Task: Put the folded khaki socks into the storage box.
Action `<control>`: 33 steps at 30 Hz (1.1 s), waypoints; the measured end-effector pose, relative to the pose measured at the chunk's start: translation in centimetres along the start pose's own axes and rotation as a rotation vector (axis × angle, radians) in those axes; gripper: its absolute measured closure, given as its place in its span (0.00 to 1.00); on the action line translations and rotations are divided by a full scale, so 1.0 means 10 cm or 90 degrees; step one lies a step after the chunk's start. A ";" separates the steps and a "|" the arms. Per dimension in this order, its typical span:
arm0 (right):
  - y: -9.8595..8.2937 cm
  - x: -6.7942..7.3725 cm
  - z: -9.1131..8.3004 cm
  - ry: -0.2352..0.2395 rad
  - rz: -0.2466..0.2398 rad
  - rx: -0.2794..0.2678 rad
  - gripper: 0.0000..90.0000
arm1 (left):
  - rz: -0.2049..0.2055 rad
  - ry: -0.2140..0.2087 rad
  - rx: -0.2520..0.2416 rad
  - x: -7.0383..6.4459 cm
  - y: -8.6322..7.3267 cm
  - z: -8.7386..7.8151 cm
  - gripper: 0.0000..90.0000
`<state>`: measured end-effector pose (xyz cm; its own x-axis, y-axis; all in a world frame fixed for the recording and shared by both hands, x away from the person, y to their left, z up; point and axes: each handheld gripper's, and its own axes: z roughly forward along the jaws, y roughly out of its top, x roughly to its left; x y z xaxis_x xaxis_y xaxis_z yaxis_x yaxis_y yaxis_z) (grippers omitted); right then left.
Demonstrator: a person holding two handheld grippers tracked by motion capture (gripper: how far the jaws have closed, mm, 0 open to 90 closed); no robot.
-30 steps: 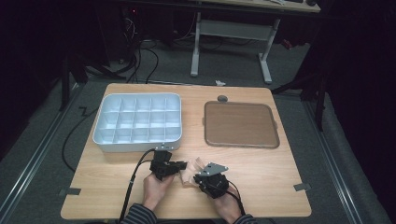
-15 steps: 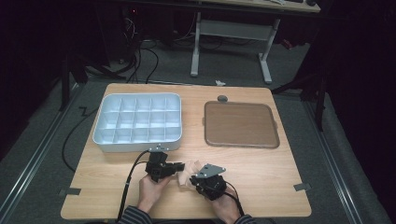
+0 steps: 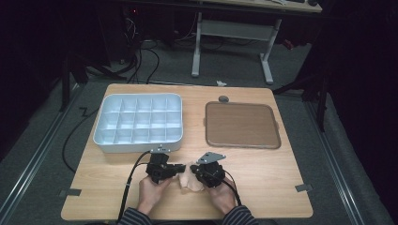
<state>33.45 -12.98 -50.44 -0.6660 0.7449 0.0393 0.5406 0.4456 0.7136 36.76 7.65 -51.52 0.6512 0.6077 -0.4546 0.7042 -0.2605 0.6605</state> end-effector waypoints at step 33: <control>0.03 0.00 0.18 0.001 -0.016 0.037 1.00 | 0.047 -0.021 -0.059 -0.13 0.12 -0.11 0.96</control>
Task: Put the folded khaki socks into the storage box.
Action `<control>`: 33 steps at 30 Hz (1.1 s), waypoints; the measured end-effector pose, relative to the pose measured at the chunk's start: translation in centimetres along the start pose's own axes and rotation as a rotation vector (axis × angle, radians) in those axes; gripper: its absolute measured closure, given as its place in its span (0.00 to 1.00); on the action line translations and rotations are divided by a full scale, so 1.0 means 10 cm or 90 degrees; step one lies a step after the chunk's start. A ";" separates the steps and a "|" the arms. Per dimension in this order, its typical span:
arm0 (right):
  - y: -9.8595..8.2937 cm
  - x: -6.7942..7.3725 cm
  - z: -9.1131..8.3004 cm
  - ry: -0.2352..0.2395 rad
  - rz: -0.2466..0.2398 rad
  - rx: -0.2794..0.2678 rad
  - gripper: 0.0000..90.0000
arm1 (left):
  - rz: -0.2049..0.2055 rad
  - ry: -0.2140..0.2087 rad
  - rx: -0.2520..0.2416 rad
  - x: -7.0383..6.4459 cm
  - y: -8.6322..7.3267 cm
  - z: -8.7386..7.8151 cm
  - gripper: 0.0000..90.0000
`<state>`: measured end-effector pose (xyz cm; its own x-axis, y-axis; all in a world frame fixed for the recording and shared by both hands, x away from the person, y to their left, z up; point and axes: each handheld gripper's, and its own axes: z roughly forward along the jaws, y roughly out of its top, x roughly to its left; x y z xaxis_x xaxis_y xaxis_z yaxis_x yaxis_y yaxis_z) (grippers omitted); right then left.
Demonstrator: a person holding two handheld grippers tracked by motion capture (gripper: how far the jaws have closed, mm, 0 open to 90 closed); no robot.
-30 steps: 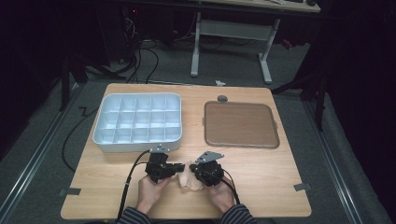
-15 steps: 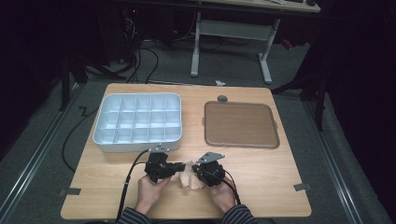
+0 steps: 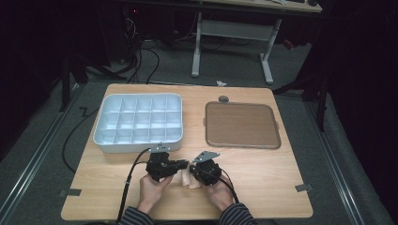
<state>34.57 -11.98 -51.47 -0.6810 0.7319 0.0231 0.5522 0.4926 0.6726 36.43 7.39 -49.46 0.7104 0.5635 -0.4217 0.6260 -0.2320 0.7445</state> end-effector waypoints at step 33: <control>-0.27 -0.09 -0.38 -0.009 0.058 -0.059 0.73 | -0.002 0.035 0.018 -0.01 -0.01 0.04 0.96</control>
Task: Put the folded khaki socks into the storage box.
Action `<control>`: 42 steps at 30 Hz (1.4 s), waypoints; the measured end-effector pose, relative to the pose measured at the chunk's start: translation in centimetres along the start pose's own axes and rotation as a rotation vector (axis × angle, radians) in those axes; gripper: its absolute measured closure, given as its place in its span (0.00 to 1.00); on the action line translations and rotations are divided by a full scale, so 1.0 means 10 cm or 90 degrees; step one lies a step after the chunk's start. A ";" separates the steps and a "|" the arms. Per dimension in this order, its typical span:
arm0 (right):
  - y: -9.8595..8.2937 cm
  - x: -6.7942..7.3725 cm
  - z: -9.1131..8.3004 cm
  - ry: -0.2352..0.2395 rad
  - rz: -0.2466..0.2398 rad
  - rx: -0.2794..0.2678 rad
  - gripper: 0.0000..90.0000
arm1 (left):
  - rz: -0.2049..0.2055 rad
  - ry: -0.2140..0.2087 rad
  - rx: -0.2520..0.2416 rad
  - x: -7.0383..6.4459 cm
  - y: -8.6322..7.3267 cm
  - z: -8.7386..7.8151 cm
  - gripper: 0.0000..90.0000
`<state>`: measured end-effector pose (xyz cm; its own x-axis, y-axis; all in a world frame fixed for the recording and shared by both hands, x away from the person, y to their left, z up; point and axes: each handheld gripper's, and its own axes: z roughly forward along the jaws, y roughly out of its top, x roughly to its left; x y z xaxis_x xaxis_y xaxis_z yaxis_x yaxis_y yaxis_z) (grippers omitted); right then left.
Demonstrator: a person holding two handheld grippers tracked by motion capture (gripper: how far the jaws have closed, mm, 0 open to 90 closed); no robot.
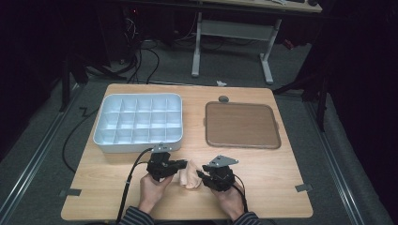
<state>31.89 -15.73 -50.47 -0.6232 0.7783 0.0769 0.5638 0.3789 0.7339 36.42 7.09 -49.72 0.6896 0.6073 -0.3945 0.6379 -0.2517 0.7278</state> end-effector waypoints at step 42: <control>-0.02 -0.04 0.23 0.017 -0.031 0.047 0.87 | 0.054 -0.033 0.032 -0.14 0.20 0.36 0.96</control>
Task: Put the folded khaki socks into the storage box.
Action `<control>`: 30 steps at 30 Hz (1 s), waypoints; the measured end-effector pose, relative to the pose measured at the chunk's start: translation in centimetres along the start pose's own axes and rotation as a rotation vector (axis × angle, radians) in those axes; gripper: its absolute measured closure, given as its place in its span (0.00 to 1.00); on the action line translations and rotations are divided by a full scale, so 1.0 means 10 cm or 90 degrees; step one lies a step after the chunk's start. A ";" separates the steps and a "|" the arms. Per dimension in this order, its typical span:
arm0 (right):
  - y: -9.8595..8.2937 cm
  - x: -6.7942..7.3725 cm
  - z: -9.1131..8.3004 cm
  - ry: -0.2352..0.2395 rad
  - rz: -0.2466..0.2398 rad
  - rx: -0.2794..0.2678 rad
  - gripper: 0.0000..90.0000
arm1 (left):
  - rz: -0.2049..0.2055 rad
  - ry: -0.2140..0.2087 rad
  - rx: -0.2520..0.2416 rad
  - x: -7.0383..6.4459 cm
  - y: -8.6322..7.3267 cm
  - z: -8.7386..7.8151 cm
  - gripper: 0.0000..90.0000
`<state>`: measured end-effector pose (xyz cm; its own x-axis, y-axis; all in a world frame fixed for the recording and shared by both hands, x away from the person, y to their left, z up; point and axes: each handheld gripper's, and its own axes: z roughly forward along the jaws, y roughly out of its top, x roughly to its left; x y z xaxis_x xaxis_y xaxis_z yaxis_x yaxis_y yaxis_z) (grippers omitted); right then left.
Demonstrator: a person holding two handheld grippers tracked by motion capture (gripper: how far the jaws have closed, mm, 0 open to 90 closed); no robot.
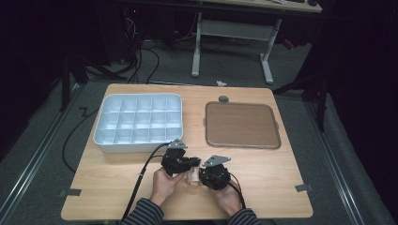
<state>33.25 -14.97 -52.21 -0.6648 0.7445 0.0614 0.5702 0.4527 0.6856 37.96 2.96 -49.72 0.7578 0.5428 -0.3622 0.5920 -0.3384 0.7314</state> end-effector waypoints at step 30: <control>0.09 0.26 -0.39 0.026 -0.054 -0.073 0.89 | 0.005 0.019 0.022 0.06 -0.10 0.07 0.96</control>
<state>30.12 -14.59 -48.60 -0.7290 0.6840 0.0277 0.4533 0.4520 0.7683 38.00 3.04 -51.06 0.7542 0.5624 -0.3391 0.5957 -0.3685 0.7137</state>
